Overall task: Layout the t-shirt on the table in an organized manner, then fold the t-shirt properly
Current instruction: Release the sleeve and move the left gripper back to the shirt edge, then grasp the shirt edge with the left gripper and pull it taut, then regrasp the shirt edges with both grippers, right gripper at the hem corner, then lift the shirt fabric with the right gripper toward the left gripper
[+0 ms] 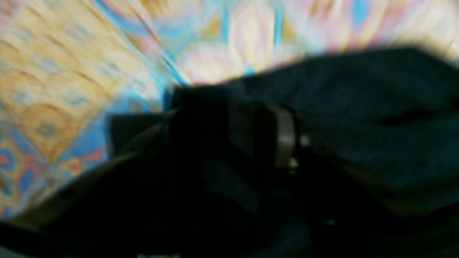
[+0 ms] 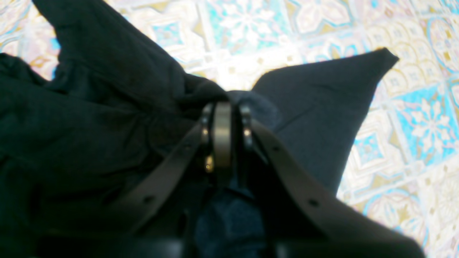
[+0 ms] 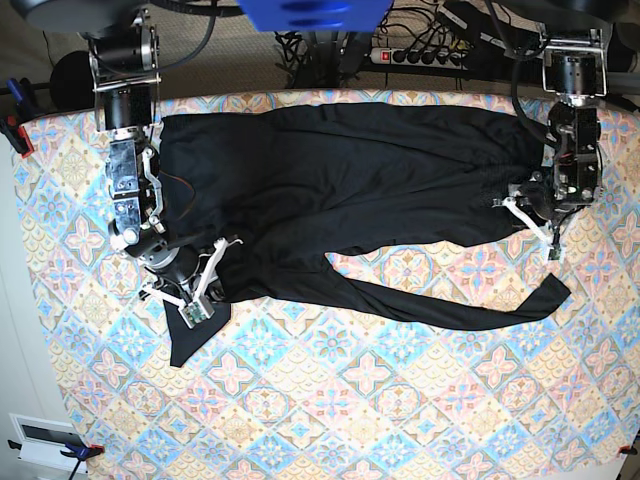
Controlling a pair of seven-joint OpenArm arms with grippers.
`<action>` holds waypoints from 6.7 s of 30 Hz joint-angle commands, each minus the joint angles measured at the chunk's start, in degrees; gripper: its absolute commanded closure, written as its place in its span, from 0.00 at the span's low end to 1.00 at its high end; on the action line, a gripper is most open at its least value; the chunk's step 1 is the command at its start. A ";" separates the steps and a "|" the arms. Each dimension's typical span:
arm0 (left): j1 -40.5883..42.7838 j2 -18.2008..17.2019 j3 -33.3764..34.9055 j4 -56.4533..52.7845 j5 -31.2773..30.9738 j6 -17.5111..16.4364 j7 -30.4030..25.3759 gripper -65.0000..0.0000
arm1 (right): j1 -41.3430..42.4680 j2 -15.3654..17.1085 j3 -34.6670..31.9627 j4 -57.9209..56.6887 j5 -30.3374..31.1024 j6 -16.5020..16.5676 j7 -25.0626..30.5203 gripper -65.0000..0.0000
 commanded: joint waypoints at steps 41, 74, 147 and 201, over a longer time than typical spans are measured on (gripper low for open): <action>-38.43 8.70 -19.49 -25.76 22.97 1.13 -21.09 0.83 | 23.77 0.60 -0.24 -23.03 0.54 -0.14 16.95 0.97; -29.55 14.41 4.86 -30.95 22.97 3.95 -27.68 0.75 | 9.79 5.17 0.46 -14.06 0.46 -0.14 7.28 0.76; -28.67 5.45 4.42 -39.83 5.30 10.37 -28.65 0.75 | 28.61 1.75 -5.34 -54.15 0.46 -0.41 28.38 0.51; -20.76 5.89 -7.27 -26.82 5.30 10.28 -23.29 0.75 | -15.61 1.39 5.12 19.26 0.81 9.17 13.61 1.00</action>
